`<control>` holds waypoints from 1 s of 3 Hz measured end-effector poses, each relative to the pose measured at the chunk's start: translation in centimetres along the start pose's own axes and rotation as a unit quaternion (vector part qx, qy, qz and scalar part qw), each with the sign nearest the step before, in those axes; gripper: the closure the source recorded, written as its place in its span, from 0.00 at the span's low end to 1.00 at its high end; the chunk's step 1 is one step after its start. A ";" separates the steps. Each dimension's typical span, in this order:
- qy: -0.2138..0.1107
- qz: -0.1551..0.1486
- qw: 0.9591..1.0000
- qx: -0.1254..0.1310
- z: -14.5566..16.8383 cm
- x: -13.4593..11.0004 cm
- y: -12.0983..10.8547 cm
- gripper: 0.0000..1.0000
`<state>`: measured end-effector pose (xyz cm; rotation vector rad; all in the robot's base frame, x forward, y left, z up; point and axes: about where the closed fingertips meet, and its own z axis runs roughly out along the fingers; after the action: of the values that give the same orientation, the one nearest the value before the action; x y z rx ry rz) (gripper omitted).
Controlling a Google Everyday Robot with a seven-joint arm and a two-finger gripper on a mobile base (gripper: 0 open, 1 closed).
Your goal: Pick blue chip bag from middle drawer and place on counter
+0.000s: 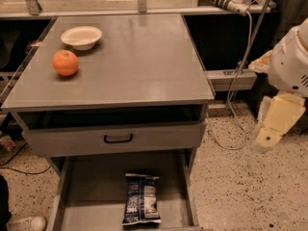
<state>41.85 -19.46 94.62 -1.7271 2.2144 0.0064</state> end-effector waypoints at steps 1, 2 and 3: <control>0.000 0.000 1.000 0.000 0.0 0.0 0.0 0.00; 0.004 -0.027 1.000 -0.003 1.0 -0.4 1.9 0.00; -0.004 -0.051 0.998 -0.032 4.6 -0.9 5.6 0.00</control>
Offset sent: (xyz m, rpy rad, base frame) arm -0.0399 0.0277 -0.0390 -0.0548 0.0034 0.1458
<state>37.90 -16.17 89.42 -1.8701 2.1394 0.0604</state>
